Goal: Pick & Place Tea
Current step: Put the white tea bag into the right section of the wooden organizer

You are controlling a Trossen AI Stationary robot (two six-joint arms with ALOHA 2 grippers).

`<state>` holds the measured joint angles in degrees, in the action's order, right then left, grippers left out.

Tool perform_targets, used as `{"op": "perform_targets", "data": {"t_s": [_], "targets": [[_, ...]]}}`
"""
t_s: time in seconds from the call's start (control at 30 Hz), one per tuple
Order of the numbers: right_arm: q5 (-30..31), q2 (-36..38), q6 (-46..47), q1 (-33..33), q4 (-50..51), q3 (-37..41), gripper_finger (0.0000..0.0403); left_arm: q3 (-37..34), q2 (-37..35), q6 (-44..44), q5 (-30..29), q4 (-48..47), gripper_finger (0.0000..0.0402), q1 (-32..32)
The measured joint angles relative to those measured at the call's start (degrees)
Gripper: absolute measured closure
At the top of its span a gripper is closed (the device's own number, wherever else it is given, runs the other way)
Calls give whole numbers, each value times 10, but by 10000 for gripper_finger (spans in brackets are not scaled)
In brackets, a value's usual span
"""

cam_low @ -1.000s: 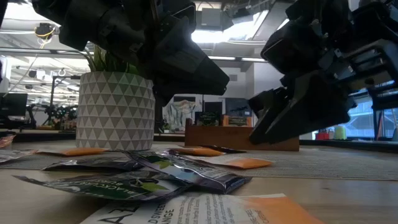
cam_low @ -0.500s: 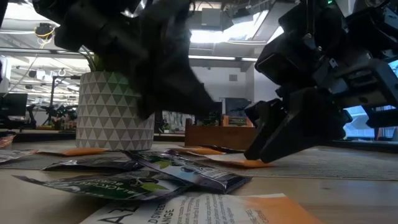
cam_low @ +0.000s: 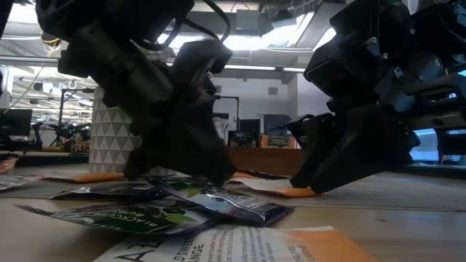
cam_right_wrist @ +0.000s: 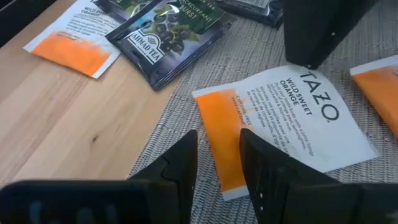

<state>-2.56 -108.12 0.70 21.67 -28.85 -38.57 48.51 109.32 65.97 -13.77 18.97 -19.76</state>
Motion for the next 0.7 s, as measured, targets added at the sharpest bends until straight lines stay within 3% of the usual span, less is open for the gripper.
{"op": "perform_targets", "data": {"t_s": [0.27, 0.47, 0.7], "targets": [[0, 0, -14, 2, 5, 2, 281, 0, 6, 27, -20, 21, 327, 4], [4, 0, -15, 6, 5, 2, 281, -2, -4, 41, 27, 15, 327, 13], [4, -1, -29, 7, 6, 2, 281, -1, -5, 23, 32, 13, 327, 18]]}}
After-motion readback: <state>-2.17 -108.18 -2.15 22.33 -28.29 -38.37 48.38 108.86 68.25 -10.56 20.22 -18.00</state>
